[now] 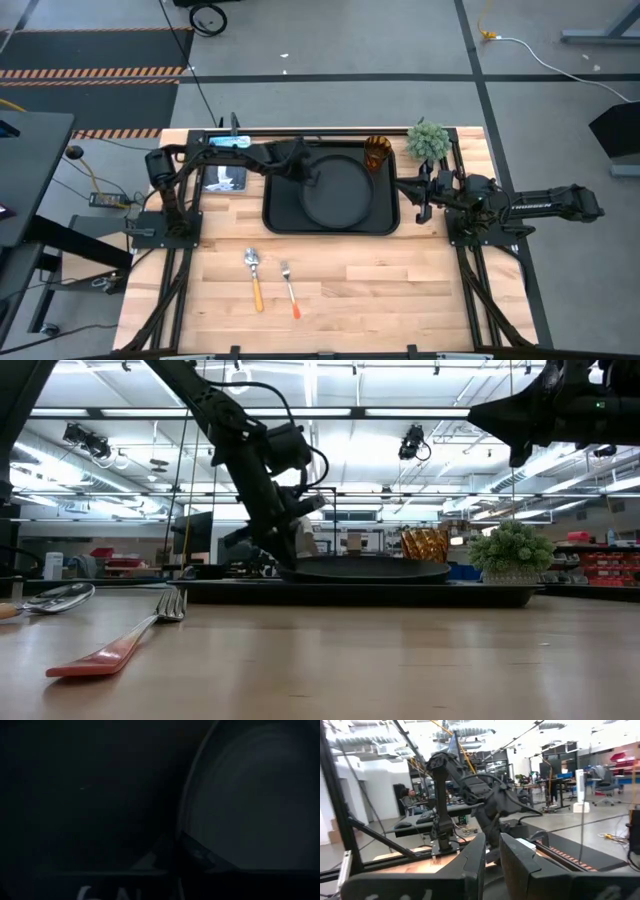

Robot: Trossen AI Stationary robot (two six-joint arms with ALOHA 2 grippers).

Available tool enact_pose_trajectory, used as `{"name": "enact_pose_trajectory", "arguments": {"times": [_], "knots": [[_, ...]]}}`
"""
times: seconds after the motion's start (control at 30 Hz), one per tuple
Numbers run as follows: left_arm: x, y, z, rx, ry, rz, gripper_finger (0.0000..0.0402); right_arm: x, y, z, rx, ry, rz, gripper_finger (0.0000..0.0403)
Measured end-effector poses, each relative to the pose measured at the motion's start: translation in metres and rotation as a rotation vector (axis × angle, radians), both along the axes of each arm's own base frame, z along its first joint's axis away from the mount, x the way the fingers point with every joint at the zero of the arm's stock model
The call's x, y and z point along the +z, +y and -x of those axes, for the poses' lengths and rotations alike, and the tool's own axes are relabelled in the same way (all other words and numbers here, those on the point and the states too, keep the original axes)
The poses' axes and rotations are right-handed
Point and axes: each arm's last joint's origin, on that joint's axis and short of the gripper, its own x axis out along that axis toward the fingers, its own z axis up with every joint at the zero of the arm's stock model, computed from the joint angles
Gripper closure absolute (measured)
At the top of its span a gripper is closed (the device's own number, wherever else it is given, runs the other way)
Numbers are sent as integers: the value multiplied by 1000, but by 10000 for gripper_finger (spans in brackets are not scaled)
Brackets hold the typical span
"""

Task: Pick and place plate/cup/fork/spoon on tray
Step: Put the black plate on the black serving tray below the orange cup

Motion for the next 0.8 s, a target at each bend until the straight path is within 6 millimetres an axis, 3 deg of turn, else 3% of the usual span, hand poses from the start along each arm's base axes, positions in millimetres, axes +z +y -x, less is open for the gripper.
{"name": "enact_pose_trajectory", "arguments": {"times": [0.23, 0.5, 0.8], "knots": [[6, 0, -2, -10, 18, -123, 327, -1, -1, 0, -48, 8, -6, 339], [14, -5, 0, -78, 122, -301, 282, -1, -6, 1, -221, 31, 27, 339], [16, -17, -3, -290, 211, -408, 257, -1, -9, 4, -356, 5, -46, 339]]}}
